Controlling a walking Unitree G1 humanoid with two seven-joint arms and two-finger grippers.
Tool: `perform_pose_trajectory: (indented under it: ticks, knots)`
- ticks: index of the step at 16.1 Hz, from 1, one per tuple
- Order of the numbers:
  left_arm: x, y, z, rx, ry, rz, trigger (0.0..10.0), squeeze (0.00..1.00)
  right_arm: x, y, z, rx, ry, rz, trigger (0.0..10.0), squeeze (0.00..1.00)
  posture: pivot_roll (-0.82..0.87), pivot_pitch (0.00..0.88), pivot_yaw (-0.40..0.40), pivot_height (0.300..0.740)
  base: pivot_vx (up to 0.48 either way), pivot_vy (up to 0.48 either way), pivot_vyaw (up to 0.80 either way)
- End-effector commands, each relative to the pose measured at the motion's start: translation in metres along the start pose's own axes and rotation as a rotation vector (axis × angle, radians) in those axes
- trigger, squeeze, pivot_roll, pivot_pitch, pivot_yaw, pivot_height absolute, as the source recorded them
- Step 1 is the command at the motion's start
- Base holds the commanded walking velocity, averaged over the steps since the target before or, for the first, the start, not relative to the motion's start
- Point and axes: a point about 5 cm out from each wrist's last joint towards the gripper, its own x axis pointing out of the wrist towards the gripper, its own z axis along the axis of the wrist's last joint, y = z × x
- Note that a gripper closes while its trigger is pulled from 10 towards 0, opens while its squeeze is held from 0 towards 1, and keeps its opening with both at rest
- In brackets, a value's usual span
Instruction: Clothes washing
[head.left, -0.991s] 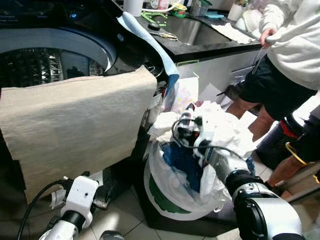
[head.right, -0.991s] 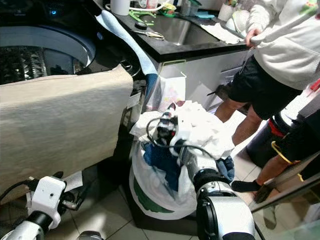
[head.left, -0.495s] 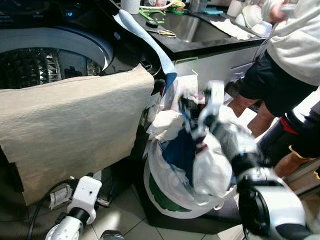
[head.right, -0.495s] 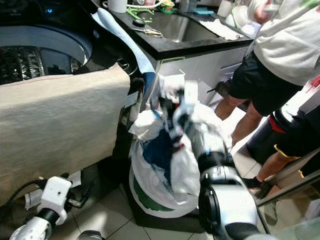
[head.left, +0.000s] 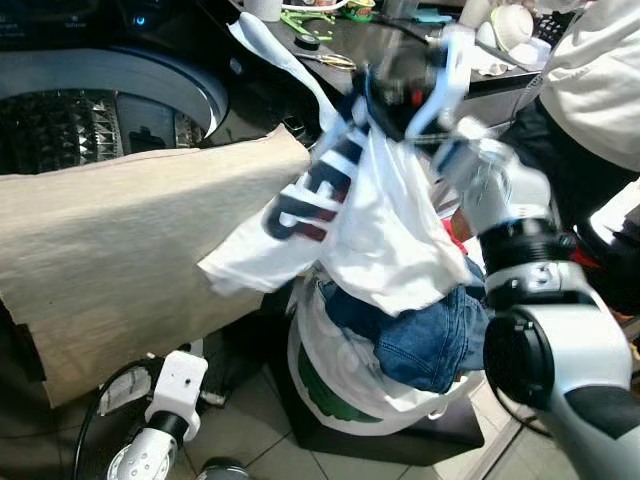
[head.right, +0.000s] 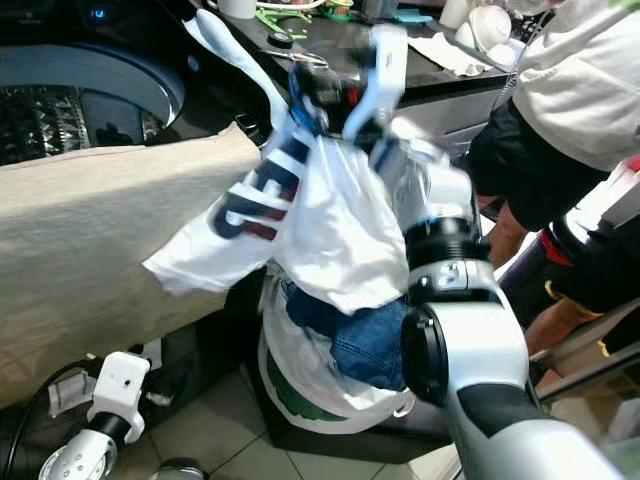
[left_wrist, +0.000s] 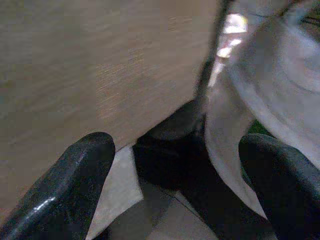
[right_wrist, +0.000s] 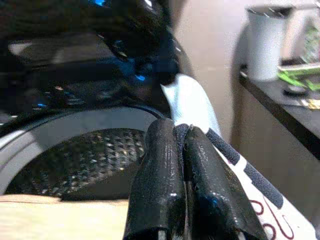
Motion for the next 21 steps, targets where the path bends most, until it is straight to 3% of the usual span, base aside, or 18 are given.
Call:
perform_pose_trajectory:
  ticks: [1, 2, 3, 6, 9, 12, 15, 21]
  knots:
    - [-0.001, 0.001, -0.006, -0.034, 0.005, 0.051, 10.0, 0.00, -0.002, 0.001, 0.017, -0.028, -0.037, 0.022, 0.0, 0.00, 0.34, 0.000, -0.240, 0.740, 0.000, 0.000, 0.00]
    - [0.000, 0.009, -0.008, -0.046, -0.001, 0.108, 10.0, 0.00, -0.001, -0.001, 0.017, -0.028, -0.032, 0.017, 0.0, 0.00, 0.33, 0.000, -0.245, 0.740, 0.000, 0.000, 0.00]
    - [-0.003, 0.015, 0.021, -0.043, -0.093, 0.166, 10.0, 0.00, -0.002, -0.002, 0.016, -0.027, -0.025, 0.015, 0.0, 0.00, 0.33, 0.000, -0.251, 0.740, 0.000, 0.000, 0.00]
    - [-0.019, 0.029, 0.060, -0.054, -0.228, 0.267, 10.0, 0.00, -0.003, -0.002, 0.018, -0.028, -0.017, 0.024, 0.0, 0.00, 0.32, 0.000, -0.258, 0.740, 0.000, 0.000, 0.00]
    - [-0.033, 0.039, 0.061, -0.042, -0.256, 0.294, 10.0, 0.00, -0.006, -0.003, 0.021, -0.033, -0.015, 0.028, 0.0, 0.00, 0.31, 0.000, -0.260, 0.740, 0.000, 0.000, 0.00]
    - [-0.065, 0.047, 0.060, -0.043, -0.212, 0.302, 10.0, 0.00, -0.011, -0.008, 0.026, -0.045, -0.017, 0.021, 0.0, 0.00, 0.31, 0.000, -0.259, 0.740, 0.000, 0.000, 0.00]
    - [-0.084, 0.058, 0.049, -0.034, -0.162, 0.334, 10.0, 0.00, -0.013, -0.011, 0.027, -0.049, -0.013, 0.014, 0.0, 0.00, 0.32, 0.000, -0.270, 0.740, 0.000, 0.000, 0.00]
    - [-0.096, 0.060, 0.040, -0.118, -0.127, 0.362, 10.0, 0.00, -0.008, -0.007, 0.036, -0.053, -0.026, 0.033, 0.0, 0.00, 0.32, 0.000, -0.277, 0.740, 0.000, 0.000, 0.00]
